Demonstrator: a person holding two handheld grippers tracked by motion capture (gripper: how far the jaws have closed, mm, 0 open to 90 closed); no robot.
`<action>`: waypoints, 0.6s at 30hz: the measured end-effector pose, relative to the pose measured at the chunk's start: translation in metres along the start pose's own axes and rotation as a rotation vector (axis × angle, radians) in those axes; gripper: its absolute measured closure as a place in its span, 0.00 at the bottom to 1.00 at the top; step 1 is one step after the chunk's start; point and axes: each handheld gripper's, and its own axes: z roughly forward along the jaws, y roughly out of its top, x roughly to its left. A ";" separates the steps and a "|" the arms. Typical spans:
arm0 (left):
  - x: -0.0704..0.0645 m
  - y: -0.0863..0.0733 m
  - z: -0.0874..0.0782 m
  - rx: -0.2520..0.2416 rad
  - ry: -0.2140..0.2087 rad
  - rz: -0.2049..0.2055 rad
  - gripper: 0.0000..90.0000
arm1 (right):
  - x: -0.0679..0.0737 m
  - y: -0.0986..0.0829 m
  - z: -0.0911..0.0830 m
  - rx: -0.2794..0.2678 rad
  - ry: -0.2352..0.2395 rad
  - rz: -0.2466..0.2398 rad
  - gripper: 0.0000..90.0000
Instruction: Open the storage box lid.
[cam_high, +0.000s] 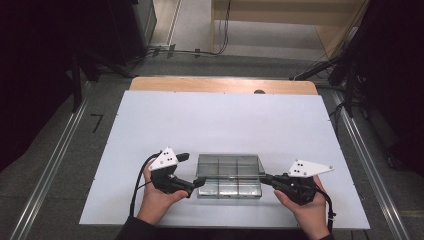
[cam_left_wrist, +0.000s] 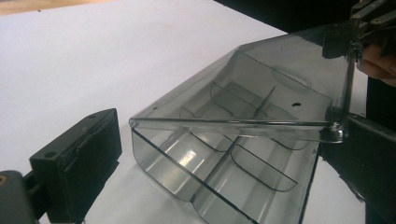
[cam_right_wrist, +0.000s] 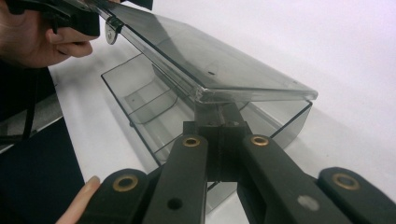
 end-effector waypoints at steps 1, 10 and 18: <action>0.001 0.001 0.001 0.000 -0.003 -0.001 0.00 | -0.001 0.001 0.000 -0.001 0.000 -0.002 0.98; 0.010 0.002 0.014 0.003 0.006 -0.005 0.00 | -0.005 0.011 -0.002 -0.027 -0.005 -0.003 0.98; 0.015 0.008 0.022 0.004 0.001 -0.042 0.07 | -0.009 0.014 -0.003 -0.039 -0.007 0.008 0.98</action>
